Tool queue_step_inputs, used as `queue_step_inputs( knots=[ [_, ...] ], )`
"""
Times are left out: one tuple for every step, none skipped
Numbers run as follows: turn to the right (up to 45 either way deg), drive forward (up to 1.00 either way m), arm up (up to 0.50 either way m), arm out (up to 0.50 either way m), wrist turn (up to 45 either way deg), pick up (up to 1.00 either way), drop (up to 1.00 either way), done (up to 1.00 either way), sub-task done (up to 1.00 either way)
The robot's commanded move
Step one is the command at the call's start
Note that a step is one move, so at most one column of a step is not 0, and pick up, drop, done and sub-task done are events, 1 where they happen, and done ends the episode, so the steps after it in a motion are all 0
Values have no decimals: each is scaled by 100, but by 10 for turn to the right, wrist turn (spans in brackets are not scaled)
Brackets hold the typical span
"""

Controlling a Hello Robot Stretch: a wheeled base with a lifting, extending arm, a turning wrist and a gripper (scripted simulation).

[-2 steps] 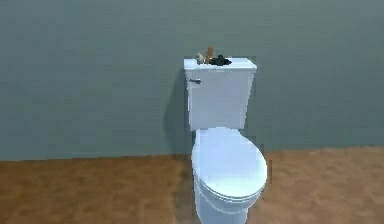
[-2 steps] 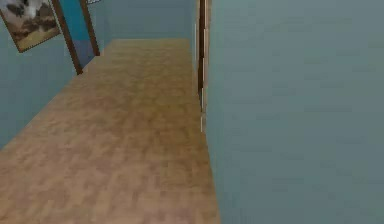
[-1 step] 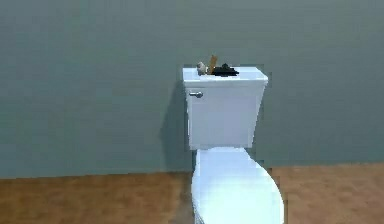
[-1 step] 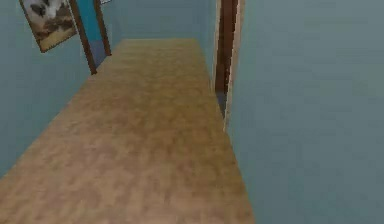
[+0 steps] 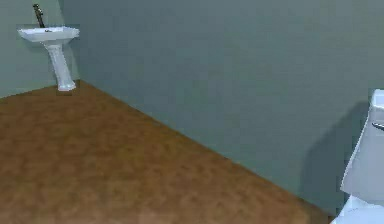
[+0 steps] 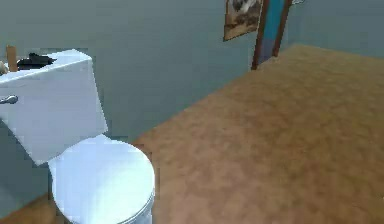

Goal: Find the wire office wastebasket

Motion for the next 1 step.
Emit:
queue_step_inputs(
  knots=[
    [-450, 0, 0, 0, 0, 0, 0, 0, 0]
  ],
)
